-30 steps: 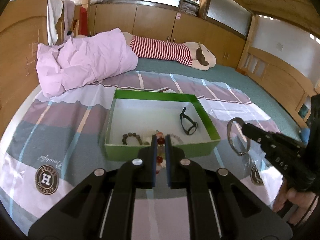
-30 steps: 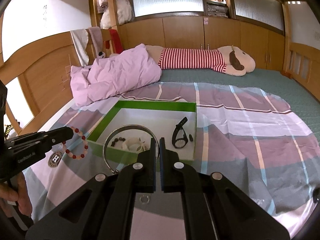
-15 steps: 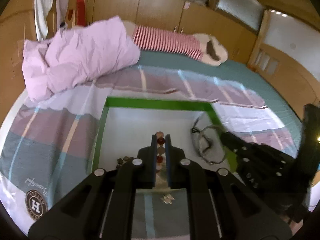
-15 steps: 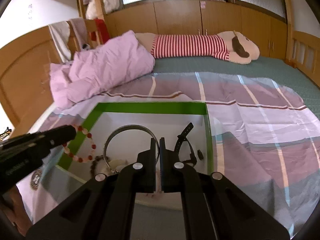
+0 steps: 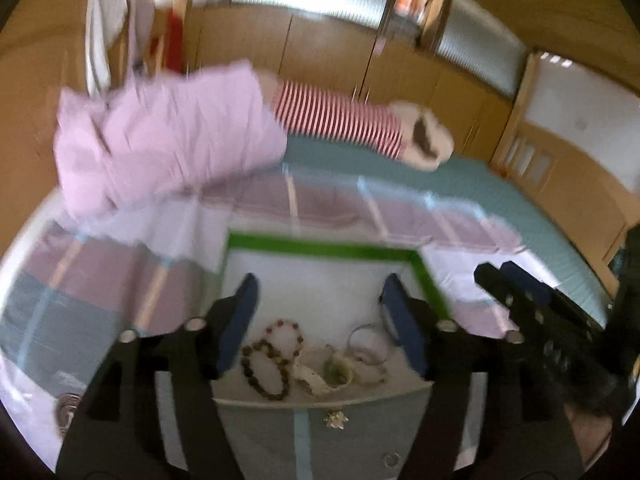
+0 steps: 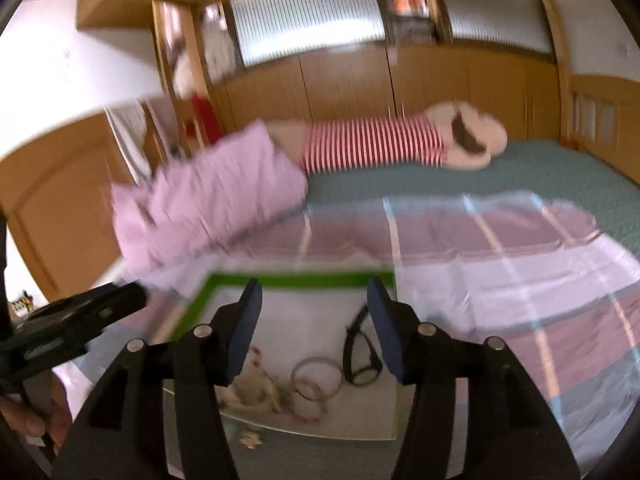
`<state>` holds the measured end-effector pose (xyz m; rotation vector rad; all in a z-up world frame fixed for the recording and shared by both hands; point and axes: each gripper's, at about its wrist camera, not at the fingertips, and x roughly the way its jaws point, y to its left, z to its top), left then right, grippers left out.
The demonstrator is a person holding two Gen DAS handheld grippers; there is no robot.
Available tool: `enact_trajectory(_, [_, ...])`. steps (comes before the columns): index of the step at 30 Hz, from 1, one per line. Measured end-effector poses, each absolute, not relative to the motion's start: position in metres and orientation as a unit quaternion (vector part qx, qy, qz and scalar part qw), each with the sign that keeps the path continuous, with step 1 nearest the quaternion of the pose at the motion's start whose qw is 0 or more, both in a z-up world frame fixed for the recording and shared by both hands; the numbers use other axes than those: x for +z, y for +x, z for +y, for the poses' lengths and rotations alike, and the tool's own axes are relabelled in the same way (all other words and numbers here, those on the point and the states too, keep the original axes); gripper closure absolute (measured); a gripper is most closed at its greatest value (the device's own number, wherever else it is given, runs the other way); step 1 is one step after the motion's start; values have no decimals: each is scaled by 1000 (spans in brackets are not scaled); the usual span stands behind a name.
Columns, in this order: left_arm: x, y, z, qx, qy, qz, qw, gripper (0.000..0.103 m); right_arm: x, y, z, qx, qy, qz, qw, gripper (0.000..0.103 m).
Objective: Organize jewelry
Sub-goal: 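Open both grippers to drop the bracelet and bangle into the box, then lower the right gripper onto the silver flower charm and close it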
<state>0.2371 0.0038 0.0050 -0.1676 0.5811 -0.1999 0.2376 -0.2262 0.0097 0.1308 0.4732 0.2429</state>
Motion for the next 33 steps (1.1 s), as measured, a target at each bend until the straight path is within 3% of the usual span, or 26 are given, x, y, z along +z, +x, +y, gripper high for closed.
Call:
enact_trajectory(2, [27,197,8,-79,-52,246,965,15,30,216,-233,125,58,209,968,49])
enact_trajectory(7, [44,127,15,-72,-18,218,973,8,56,161,-250,117,49,198,972,47])
enact_trajectory(17, [17,51,23,-46,-19,249,967,6,24,62,-248,136,10,220,966,46])
enact_trajectory(28, [10,59,35,-38,-44,263,963,6,8,59,-238,131,-9,232,964,46])
enact_trajectory(33, [12,61,33,-46,-43,261,963,6,-23,83,-218,125,-12,273,954,46])
